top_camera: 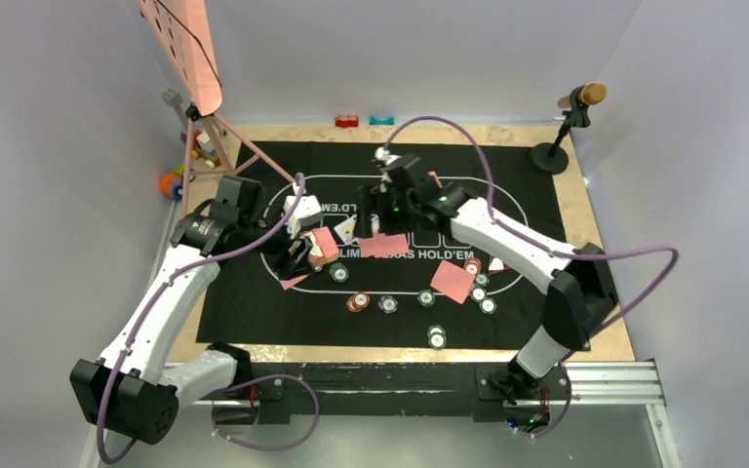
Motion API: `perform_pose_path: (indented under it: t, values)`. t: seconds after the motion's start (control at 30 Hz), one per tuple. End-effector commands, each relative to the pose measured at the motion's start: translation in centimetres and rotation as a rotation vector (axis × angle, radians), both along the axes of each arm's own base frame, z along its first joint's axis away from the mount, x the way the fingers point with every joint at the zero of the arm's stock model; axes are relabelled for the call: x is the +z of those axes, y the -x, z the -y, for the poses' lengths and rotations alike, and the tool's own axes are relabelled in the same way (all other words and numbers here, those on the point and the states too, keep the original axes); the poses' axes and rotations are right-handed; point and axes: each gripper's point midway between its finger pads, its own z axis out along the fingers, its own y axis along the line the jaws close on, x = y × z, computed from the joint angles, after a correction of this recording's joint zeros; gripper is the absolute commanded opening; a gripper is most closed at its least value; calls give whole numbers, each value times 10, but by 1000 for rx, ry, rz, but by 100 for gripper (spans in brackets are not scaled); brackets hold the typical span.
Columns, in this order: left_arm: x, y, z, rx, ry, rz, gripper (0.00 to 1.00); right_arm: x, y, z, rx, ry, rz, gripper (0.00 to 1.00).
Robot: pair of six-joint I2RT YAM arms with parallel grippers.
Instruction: Distribute texas hold em gaming equipment
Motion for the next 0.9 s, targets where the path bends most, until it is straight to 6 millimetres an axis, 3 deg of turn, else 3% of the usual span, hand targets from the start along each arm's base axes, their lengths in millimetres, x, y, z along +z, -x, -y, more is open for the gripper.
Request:
perform_pose_path:
  t: [0.0,0.27,0.63,0.87]
  values:
    - [22,-2,8,-21,68,60,0,58,-2,2,30,-301,50,83]
    - [24,-2,9,-23,74,69,0,101,39,-33,273,-650,-29,84]
    - [30,-5,11,-15,91,82,0,90,56,-70,388,-710,-134,85]
    - [30,-6,12,-12,95,80,0,89,57,-85,393,-773,-189,69]
